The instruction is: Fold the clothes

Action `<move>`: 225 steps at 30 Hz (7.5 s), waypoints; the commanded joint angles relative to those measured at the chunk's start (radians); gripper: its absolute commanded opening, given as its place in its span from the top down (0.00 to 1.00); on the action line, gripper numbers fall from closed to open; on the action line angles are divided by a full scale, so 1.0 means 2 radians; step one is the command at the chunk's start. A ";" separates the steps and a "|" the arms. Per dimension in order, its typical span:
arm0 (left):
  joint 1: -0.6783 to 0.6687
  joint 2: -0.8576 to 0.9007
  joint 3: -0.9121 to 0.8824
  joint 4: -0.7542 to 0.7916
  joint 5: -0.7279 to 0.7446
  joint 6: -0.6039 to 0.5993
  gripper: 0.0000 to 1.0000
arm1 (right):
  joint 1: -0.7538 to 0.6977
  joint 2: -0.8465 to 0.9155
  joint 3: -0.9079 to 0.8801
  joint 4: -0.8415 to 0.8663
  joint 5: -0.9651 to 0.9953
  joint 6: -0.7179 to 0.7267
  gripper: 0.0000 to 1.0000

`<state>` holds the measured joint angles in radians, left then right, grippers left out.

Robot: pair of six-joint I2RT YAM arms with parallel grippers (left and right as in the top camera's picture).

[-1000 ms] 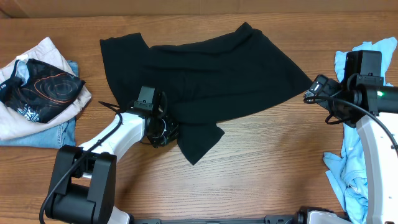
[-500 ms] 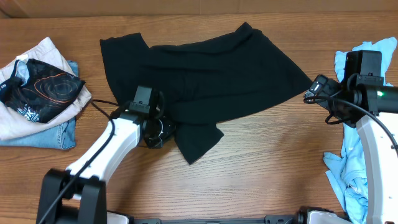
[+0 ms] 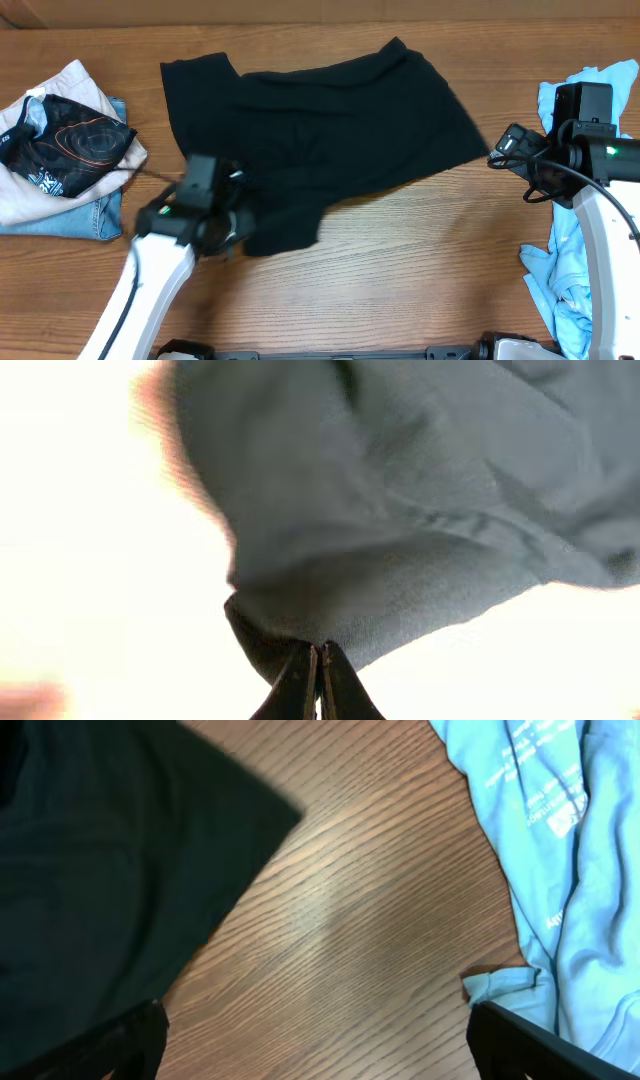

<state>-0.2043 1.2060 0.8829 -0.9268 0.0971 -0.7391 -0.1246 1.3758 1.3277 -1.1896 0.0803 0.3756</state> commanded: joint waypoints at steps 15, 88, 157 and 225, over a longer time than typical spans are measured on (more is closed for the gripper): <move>0.067 -0.112 0.001 -0.032 -0.097 0.045 0.96 | 0.012 0.144 -0.069 0.060 -0.121 -0.061 0.02; 0.067 -0.144 0.352 -0.117 -0.114 0.179 0.96 | 0.025 -0.113 0.241 -0.106 -0.066 -0.072 0.96; 0.079 0.368 0.353 -0.282 0.060 0.312 0.96 | 0.025 0.226 0.087 -0.114 0.014 -0.041 0.96; 0.082 0.229 0.037 0.405 0.014 0.122 0.93 | 0.021 0.096 -0.138 0.332 -0.009 0.018 0.96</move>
<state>-0.0395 1.6333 0.9607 -0.1551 0.0952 -0.4953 -0.0769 1.5665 1.0512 -0.5468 0.0555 0.4179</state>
